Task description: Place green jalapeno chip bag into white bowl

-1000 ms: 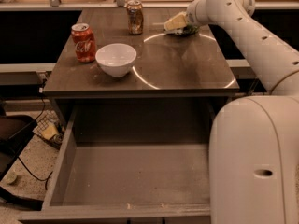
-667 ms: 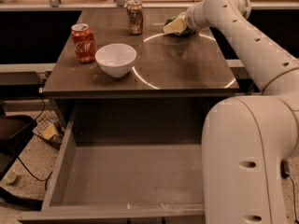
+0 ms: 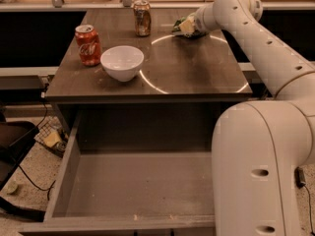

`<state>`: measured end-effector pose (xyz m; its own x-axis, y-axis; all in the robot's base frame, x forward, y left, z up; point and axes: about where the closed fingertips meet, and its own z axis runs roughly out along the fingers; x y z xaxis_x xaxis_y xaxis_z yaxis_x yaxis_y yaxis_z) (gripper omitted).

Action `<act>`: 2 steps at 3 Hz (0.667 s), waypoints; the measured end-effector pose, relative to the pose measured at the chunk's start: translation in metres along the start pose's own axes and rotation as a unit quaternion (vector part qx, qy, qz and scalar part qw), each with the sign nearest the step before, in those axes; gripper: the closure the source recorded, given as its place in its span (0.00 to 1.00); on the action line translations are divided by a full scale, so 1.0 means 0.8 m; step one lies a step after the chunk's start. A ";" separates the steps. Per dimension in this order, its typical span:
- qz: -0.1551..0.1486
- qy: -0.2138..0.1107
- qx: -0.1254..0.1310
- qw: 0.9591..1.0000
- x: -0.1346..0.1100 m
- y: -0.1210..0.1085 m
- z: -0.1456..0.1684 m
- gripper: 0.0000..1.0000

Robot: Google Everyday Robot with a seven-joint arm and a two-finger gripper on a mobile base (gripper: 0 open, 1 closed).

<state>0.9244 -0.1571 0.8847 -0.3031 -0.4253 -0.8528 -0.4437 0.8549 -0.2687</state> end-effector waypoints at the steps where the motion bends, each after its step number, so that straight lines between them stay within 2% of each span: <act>1: 0.000 0.001 -0.002 1.000 0.002 0.003 0.003 0.65; 2: 0.000 0.002 -0.004 1.000 0.003 0.006 0.006 0.88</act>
Offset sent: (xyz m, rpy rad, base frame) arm 0.0006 0.0020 -0.0027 0.0001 0.0033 0.0023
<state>0.9257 -0.1527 0.8790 -0.3069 -0.4267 -0.8507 -0.4499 0.8527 -0.2654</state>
